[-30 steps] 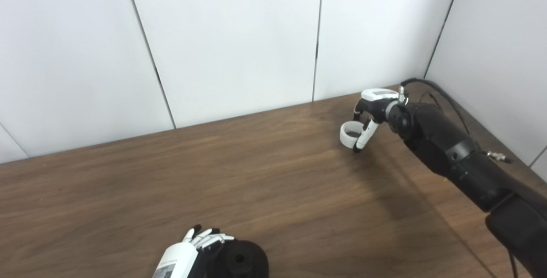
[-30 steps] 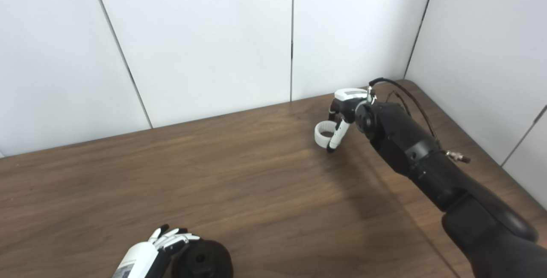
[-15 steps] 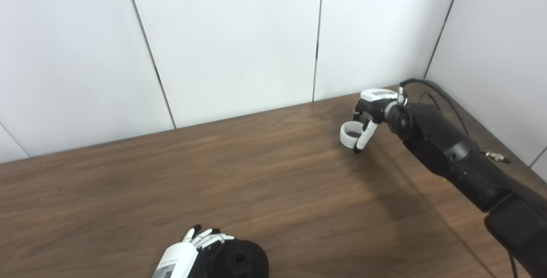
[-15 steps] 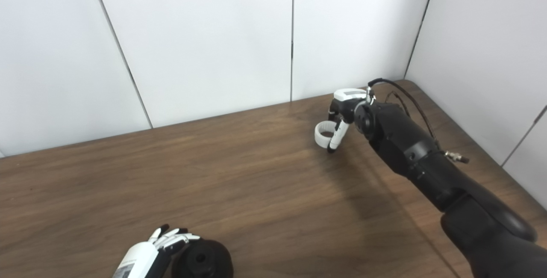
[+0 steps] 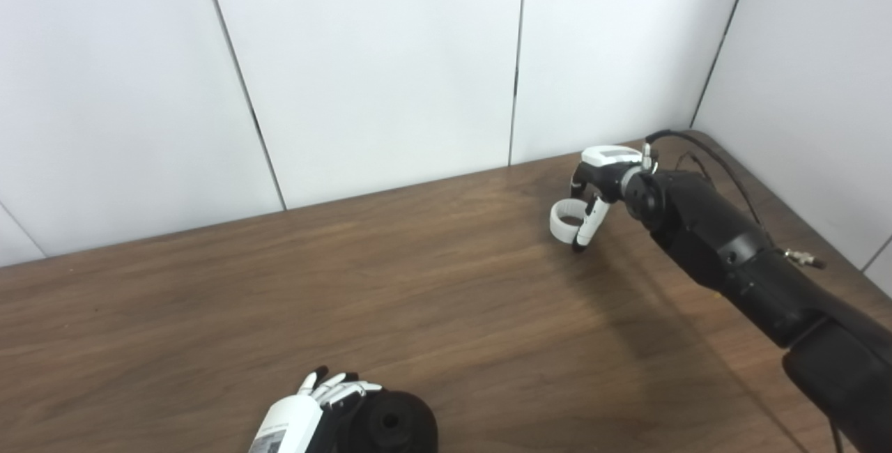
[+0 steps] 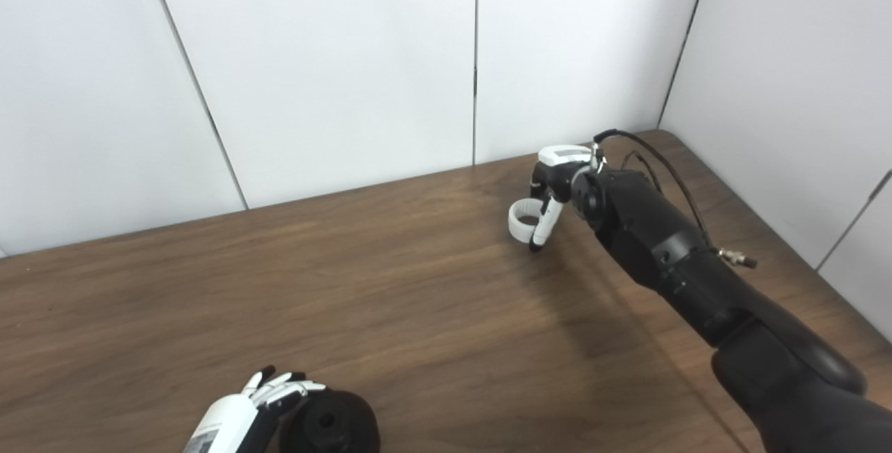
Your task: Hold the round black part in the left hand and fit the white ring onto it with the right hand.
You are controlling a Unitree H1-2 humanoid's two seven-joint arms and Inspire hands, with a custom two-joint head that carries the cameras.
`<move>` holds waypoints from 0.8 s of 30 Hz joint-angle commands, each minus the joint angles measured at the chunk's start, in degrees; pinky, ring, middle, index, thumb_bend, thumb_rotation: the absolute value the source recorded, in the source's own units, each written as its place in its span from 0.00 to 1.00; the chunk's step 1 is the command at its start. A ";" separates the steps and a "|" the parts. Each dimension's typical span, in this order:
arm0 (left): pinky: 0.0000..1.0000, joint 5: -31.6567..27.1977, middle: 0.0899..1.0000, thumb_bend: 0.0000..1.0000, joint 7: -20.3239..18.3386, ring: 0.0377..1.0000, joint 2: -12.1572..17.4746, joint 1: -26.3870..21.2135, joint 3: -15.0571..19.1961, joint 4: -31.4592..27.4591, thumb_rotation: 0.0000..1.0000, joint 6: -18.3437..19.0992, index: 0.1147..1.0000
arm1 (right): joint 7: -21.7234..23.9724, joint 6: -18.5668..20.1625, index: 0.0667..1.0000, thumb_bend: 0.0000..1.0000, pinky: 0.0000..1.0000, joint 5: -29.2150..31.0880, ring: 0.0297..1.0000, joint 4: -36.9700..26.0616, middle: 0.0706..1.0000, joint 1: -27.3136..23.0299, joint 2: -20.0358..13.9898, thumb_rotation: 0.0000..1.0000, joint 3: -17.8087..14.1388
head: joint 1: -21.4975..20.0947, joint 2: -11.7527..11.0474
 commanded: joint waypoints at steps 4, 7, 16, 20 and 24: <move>1.00 0.74 0.76 0.52 -1.16 0.87 0.24 0.40 -0.17 -0.48 0.06 0.02 0.41 | -1.65 -0.74 0.54 0.89 0.93 -0.44 0.94 -0.42 0.83 -3.02 -0.36 0.23 -0.54 | -0.06 -0.05; 1.00 0.65 0.76 0.52 -1.12 0.87 0.28 0.40 -0.12 -0.39 0.06 -0.13 0.41 | -2.36 -1.22 0.53 0.87 0.93 -0.80 0.94 -0.36 0.82 -2.92 -0.35 0.21 -0.32 | -0.02 0.00; 1.00 0.42 0.76 0.52 -1.57 0.88 0.01 0.29 -0.04 -0.38 0.06 0.30 0.41 | -4.86 -3.49 0.45 0.53 0.91 -0.33 0.89 -0.55 0.79 -2.21 -0.65 0.14 -0.92 | 0.00 0.01; 1.00 1.10 0.76 0.52 -2.07 0.88 -0.10 0.14 -0.18 -0.73 0.06 0.83 0.41 | -4.72 -3.41 0.45 0.53 0.93 -0.95 0.89 -0.55 0.79 -2.38 -0.81 0.14 -0.47 | -0.08 0.06; 1.00 0.86 0.76 0.52 -2.24 0.88 -0.31 0.12 -0.12 -0.87 0.06 0.96 0.41 | -4.75 -3.43 0.45 0.53 0.93 -1.08 0.90 -0.62 0.79 -2.40 -0.83 0.14 -0.57 | 0.16 0.14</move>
